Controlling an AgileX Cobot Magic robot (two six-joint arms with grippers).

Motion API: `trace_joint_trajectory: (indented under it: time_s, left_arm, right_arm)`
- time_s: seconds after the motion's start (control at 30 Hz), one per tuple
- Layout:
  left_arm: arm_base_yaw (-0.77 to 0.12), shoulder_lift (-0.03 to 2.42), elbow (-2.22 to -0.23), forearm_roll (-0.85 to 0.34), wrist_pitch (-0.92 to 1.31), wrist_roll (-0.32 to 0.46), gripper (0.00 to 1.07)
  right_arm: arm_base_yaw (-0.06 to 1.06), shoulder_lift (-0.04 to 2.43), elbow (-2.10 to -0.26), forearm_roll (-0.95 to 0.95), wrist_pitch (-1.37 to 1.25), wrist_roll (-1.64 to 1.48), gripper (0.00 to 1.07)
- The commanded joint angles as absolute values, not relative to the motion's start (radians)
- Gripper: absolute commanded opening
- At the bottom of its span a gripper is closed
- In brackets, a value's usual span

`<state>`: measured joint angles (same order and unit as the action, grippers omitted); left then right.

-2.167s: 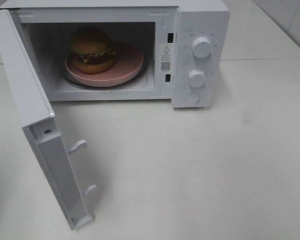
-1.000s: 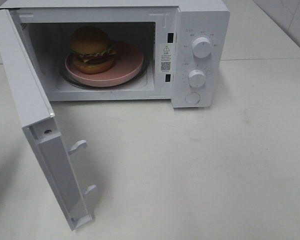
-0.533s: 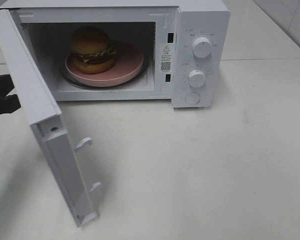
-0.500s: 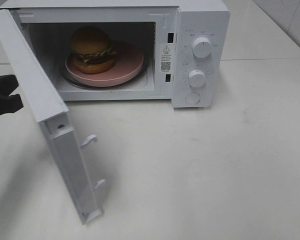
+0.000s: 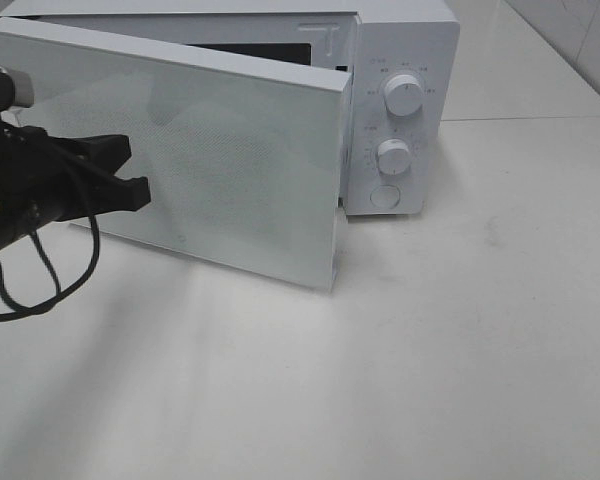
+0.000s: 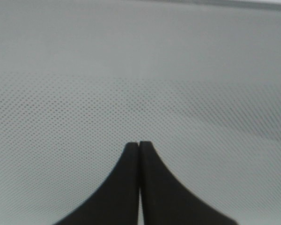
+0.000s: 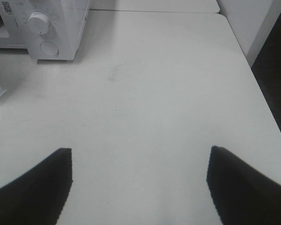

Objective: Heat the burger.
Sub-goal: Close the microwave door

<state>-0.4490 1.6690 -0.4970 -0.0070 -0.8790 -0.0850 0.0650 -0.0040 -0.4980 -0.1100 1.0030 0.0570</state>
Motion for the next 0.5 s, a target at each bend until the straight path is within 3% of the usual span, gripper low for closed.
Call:
trace_joint_trajectory:
  time_s: [0.03, 0.37, 0.5]
  left_arm:
    - [-0.489, 1.696, -0.54, -0.071, -0.878, -0.045, 0.0]
    - [-0.609, 1.795, -0.693, -0.255, -0.866, 0.054, 0.0]
    - [-0.654, 1.842, -0.79, -0.357, -0.816, 0.127, 0.0]
  right_arm:
    - [0.059, -0.031, -0.496, -0.114, 0.997, 0.059, 0.76]
    - [0.059, -0.031, -0.496, -0.114, 0.997, 0.059, 0.76]
    - [0.059, -0.031, -0.496, -0.114, 0.997, 0.059, 0.76]
